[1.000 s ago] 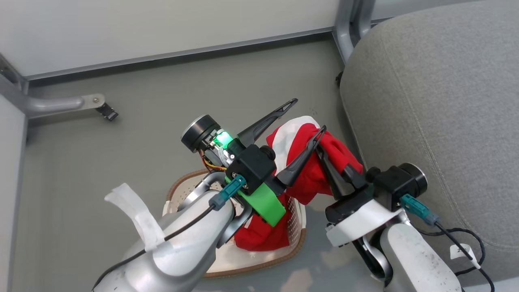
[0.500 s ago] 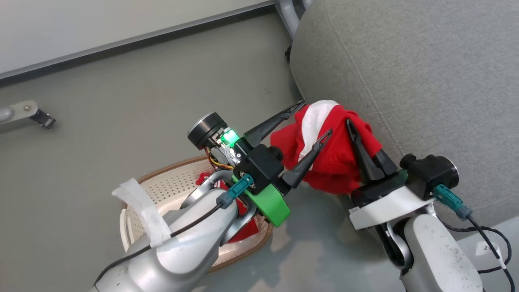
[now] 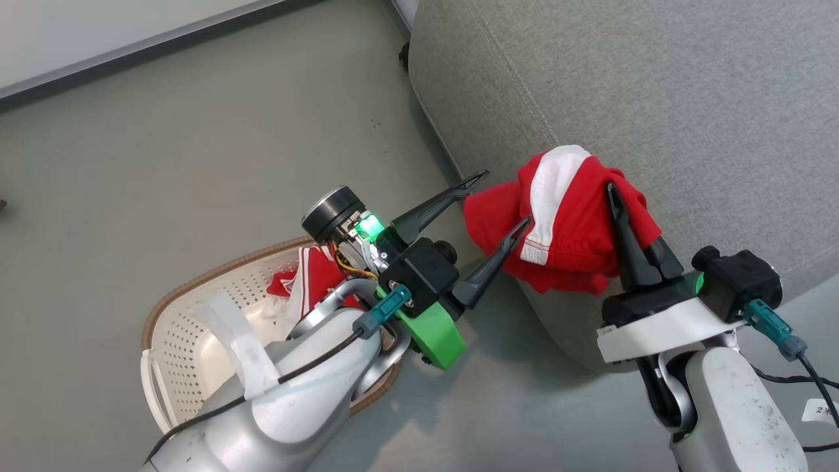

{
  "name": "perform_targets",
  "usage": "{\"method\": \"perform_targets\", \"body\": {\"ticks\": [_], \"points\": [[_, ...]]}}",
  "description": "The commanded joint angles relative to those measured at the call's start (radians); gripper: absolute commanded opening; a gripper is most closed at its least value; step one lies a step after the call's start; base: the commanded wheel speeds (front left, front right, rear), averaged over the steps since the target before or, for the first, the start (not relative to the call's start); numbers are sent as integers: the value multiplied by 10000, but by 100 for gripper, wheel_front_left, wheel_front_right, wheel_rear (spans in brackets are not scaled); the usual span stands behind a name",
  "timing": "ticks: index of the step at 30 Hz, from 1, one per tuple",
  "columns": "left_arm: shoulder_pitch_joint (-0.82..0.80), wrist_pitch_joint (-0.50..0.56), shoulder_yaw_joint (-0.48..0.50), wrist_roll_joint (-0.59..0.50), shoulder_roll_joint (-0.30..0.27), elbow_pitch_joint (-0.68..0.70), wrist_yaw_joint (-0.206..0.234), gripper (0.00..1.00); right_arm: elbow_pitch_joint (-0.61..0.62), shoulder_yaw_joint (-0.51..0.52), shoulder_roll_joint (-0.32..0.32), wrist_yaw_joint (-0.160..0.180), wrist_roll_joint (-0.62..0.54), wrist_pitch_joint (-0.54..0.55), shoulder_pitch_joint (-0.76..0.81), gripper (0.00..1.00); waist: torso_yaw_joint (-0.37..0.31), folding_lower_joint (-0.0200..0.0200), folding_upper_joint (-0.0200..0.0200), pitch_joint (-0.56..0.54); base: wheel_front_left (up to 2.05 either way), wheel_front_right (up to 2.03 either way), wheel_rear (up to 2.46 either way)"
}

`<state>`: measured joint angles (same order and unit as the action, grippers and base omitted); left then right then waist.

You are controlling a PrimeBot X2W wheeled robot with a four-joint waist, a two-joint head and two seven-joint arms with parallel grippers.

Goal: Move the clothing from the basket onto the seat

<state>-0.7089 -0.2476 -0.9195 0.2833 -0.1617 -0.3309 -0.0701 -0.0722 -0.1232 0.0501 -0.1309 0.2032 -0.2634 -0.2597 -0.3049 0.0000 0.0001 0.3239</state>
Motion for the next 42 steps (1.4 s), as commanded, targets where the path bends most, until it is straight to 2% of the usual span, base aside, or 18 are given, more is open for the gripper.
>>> {"method": "perform_targets", "body": {"ticks": [1,12,22,28,33,38,42], "points": [[-76,-37,-11,-70,-73,-46,65,100,62,28,9,3,71,-21,72,0,-122,0,-1,96,0,0,0],[-42,-96,-34,-25,-148,-74,94,100,392,574,14,3,-107,-21,-510,0,-22,0,-1,268,0,0,0],[-579,-139,12,-194,-305,-56,20,100,790,1897,529,3,-359,-21,-2713,0,385,0,-1,1223,0,0,0],[-1018,-140,25,-271,-423,8,-12,100,751,2711,1160,3,-375,-21,-4548,0,603,0,-1,2078,0,0,0],[-1401,-158,115,-367,-490,94,-8,100,369,3389,2053,3,-289,-21,-6025,0,817,0,-1,2768,0,0,0],[-1660,-172,213,-434,-590,164,55,100,-361,4021,2884,3,-127,-20,-7106,0,914,0,-1,3280,0,0,0],[-1729,-173,238,-488,-614,248,78,100,-1120,4286,3229,3,57,-20,-7380,0,955,0,-1,3555,0,0,0]]}}
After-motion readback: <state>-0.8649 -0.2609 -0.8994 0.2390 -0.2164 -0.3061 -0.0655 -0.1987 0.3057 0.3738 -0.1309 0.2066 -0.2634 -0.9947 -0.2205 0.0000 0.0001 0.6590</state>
